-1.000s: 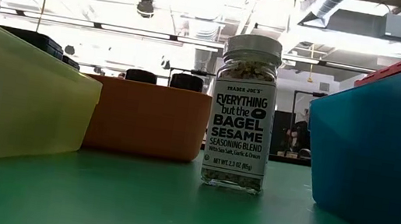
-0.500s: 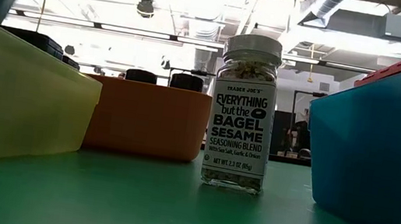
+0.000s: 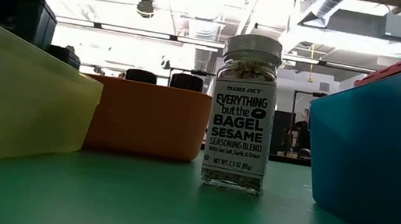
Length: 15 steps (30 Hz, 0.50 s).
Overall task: Sort spices by type
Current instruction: Put the top green seasoning can into the yellow bin, then put the green seasoning can into the yellow bin
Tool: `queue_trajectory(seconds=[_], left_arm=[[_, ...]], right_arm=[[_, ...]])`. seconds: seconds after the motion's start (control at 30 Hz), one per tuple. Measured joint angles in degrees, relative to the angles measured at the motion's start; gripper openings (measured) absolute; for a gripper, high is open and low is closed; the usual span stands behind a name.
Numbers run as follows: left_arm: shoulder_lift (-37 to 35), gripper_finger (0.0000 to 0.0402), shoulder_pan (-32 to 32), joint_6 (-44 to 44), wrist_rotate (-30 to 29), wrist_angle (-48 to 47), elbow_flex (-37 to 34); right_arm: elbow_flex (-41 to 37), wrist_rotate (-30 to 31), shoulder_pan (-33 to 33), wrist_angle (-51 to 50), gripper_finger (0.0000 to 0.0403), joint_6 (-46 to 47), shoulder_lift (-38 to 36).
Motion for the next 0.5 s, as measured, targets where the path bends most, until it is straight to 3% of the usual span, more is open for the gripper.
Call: queue_trajectory(seconds=[0.5], left_arm=[[0.02, 0.0213, -0.35, -0.02, -0.70, -0.13, -0.07]], right_arm=[[0.00, -0.07, 0.37, 0.94, 0.0282, 0.48, 0.00]])
